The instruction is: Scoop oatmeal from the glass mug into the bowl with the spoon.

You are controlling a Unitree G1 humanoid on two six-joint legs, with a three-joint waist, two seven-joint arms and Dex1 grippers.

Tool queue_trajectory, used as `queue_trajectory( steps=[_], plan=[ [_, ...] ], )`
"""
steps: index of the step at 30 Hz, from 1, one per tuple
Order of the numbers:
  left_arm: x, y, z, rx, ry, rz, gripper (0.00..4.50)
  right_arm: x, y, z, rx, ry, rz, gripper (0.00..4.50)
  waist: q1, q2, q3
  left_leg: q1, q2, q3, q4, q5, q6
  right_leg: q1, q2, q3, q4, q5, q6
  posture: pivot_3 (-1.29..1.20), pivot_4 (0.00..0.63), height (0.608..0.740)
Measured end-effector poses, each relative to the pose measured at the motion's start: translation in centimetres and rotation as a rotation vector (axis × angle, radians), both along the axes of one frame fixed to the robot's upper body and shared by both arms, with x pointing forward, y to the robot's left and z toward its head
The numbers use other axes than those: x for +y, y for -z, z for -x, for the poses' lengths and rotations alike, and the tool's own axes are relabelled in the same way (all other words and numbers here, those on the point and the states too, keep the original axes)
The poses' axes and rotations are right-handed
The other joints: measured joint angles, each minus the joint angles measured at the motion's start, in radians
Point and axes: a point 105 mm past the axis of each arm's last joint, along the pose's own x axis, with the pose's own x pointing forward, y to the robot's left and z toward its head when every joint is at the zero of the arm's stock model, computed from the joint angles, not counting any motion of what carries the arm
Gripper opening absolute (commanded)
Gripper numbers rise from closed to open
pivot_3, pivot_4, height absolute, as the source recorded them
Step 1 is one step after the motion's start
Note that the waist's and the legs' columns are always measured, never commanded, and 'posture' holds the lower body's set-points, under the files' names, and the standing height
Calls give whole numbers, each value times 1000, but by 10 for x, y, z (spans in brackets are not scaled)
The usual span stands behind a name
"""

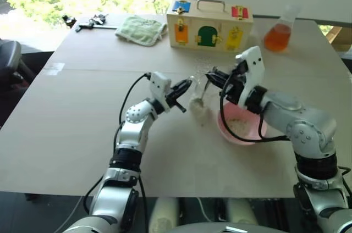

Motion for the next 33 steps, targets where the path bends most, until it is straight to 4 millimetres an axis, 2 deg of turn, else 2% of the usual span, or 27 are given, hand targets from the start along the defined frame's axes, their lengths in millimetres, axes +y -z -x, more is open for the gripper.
queue_trajectory(
  steps=[3,7,18,25,33],
  plan=[
    [-1,0,0,-2,0,4,15,-6,-15,-5,7,26,-56,0,0,0,0,0,0,0,0,0,0,0,0,0,0,0,0,0,150,740],
    [-1,1,0,-3,-1,6,15,-15,-23,-9,24,62,-92,0,0,0,0,0,0,0,0,0,0,0,0,0,0,0,0,0,150,740],
    [-2,2,0,-4,1,12,15,-22,-22,-10,95,99,-165,0,-1,0,0,0,0,0,0,0,0,0,0,0,0,0,0,0,150,740],
    [-3,3,0,-7,1,17,15,-37,-29,-9,152,149,-276,0,-1,0,0,0,0,0,0,0,0,0,0,1,0,0,0,0,150,740],
    [-4,4,0,-9,1,21,15,-47,-14,-7,310,210,-370,0,-2,0,0,0,1,1,0,0,0,0,0,1,0,0,0,0,150,740]
  ],
)
